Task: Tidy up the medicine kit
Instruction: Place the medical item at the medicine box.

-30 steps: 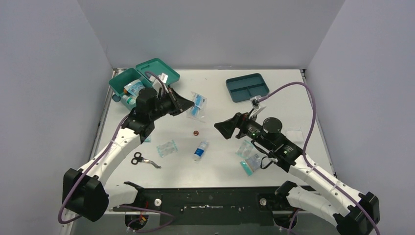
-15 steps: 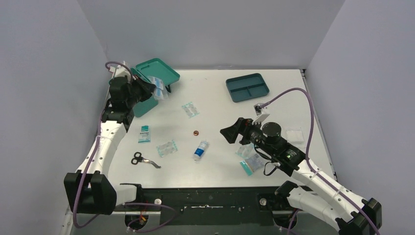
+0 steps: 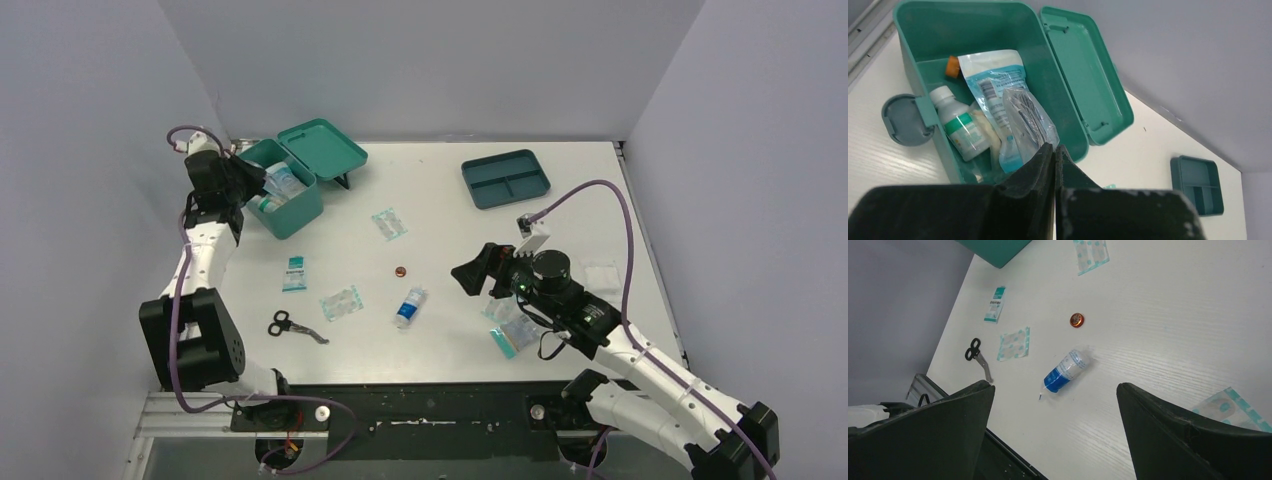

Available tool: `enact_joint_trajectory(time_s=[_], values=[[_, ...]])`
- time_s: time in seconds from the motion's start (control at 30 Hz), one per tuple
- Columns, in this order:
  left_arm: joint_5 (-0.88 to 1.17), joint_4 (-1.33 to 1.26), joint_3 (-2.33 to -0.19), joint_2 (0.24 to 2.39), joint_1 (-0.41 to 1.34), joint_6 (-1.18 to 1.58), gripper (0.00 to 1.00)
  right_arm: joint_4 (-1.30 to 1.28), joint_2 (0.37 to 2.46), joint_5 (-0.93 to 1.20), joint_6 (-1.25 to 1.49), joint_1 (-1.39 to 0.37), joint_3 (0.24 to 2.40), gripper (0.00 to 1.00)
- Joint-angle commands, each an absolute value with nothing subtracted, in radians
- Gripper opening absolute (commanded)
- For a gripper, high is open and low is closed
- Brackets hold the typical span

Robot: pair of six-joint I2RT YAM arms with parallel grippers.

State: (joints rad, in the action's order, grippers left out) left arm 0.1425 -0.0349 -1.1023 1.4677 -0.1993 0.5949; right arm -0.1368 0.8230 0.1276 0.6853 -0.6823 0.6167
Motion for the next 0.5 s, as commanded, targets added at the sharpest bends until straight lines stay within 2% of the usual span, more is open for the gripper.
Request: enact_joint_trajectory(time_s=[0.0,0.47], values=[[0.17,-0.166,-1.185,1.533,-0.238,0.595,0.0,-0.131,0.826,0.09,0.667,-0.685,0.666,1.0],[0.255,-0.268,-1.251,1.735,-0.248,0.638,0.0,-0.143,0.862,0.084,0.672,-0.684,0.693,1.0]])
